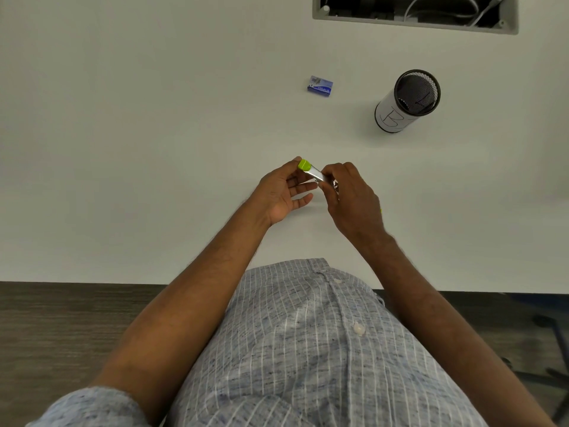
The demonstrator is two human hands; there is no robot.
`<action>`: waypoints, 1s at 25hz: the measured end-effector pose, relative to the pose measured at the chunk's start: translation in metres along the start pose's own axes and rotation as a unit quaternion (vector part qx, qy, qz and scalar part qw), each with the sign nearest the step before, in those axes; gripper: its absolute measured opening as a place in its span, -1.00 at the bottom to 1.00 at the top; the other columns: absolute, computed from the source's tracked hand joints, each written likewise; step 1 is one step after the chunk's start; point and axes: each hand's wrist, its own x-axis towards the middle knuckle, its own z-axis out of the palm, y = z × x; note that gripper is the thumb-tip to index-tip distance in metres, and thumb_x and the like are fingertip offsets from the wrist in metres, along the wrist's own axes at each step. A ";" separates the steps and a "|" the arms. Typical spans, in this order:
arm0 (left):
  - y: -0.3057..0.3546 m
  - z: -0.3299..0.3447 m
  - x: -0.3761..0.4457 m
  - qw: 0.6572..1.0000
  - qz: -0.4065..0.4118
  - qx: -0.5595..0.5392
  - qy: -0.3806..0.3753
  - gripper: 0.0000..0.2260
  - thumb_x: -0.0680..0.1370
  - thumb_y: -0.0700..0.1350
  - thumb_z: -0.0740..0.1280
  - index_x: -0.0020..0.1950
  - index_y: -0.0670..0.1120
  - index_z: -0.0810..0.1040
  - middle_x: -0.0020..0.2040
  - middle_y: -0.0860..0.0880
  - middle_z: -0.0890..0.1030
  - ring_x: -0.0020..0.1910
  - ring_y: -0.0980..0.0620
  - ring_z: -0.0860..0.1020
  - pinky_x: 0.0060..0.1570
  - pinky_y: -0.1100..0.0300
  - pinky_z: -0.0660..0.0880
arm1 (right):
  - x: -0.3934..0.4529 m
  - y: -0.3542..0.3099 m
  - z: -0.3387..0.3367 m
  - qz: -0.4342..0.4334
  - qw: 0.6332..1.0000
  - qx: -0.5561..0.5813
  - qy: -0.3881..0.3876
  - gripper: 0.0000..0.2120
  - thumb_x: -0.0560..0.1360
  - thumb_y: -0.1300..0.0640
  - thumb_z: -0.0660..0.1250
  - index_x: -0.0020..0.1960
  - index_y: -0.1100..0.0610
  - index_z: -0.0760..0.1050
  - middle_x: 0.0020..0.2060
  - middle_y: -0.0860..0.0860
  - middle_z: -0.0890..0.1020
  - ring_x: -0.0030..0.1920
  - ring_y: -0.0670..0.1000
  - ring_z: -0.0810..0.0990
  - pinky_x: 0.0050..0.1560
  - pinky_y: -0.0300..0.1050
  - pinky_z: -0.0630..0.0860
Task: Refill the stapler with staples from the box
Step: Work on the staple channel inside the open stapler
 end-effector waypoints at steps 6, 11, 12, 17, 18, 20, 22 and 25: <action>-0.001 0.005 -0.003 0.999 0.025 0.017 0.023 -0.73 0.59 0.11 0.37 0.05 -0.08 0.66 -0.09 -0.06 0.74 -0.04 -0.07 0.69 -0.01 0.01 0.61 | 0.003 0.001 0.001 0.015 0.999 0.033 0.001 -0.86 0.64 0.07 0.34 0.16 0.10 0.52 0.04 0.00 0.57 -0.11 0.00 0.57 -0.14 -0.03 0.59; 0.002 0.008 -0.004 0.999 0.015 -0.031 0.013 -0.77 0.57 0.06 0.42 0.05 -0.10 0.64 -0.08 -0.08 0.72 -0.07 -0.05 0.69 -0.04 0.03 0.61 | 0.003 -0.001 0.002 0.029 0.998 0.056 0.018 -0.81 0.65 0.03 0.33 0.17 0.12 0.53 0.05 0.01 0.59 -0.10 -0.03 0.57 -0.13 -0.08 0.60; 0.001 0.009 -0.004 0.999 0.013 -0.027 0.010 -0.75 0.57 0.07 0.42 0.06 -0.10 0.64 -0.07 -0.08 0.72 -0.07 -0.05 0.69 -0.03 0.04 0.61 | 0.003 -0.001 0.001 0.030 0.998 0.058 0.019 -0.82 0.64 0.04 0.34 0.17 0.13 0.53 0.05 0.02 0.59 -0.10 -0.02 0.57 -0.12 -0.07 0.61; -0.002 0.009 -0.004 0.999 0.026 -0.005 0.032 -0.75 0.58 0.10 0.39 0.03 -0.08 0.65 -0.09 -0.06 0.72 -0.05 -0.06 0.69 0.00 0.04 0.59 | 0.003 0.001 0.000 0.039 0.998 0.052 0.017 -0.84 0.62 0.05 0.37 0.15 0.10 0.53 0.04 0.00 0.58 -0.11 -0.02 0.57 -0.12 -0.05 0.61; -0.001 0.009 -0.003 0.999 0.024 -0.017 0.035 -0.77 0.58 0.08 0.40 0.02 -0.08 0.65 -0.09 -0.06 0.72 -0.04 -0.06 0.68 0.00 0.04 0.58 | 0.003 0.001 0.000 0.040 0.998 0.053 0.019 -0.83 0.62 0.04 0.38 0.15 0.10 0.53 0.04 0.00 0.58 -0.11 -0.02 0.58 -0.12 -0.05 0.61; 0.000 0.010 -0.004 0.999 0.014 -0.042 0.028 -0.79 0.58 0.05 0.41 0.04 -0.08 0.64 -0.07 -0.07 0.71 -0.04 -0.05 0.67 0.01 0.05 0.56 | 0.001 0.000 0.001 0.038 0.997 0.059 0.020 -0.82 0.62 0.04 0.38 0.16 0.10 0.52 0.04 0.00 0.59 -0.12 -0.01 0.58 -0.14 -0.04 0.62; 0.000 0.010 -0.005 0.999 0.007 -0.048 0.017 -0.78 0.58 0.05 0.41 0.06 -0.08 0.63 -0.07 -0.07 0.72 -0.05 -0.03 0.67 0.02 0.06 0.55 | 0.001 -0.001 0.002 0.036 0.997 0.064 0.021 -0.82 0.62 0.05 0.38 0.16 0.10 0.52 0.04 0.00 0.59 -0.12 -0.01 0.58 -0.14 -0.02 0.63; -0.001 0.011 -0.006 0.999 0.009 -0.048 0.009 -0.77 0.57 0.06 0.42 0.08 -0.08 0.64 -0.08 -0.05 0.72 -0.03 -0.02 0.67 0.08 0.05 0.54 | 0.001 0.000 0.003 0.037 0.996 0.074 0.023 -0.81 0.62 0.05 0.38 0.16 0.12 0.52 0.04 0.02 0.59 -0.11 0.00 0.59 -0.12 -0.01 0.64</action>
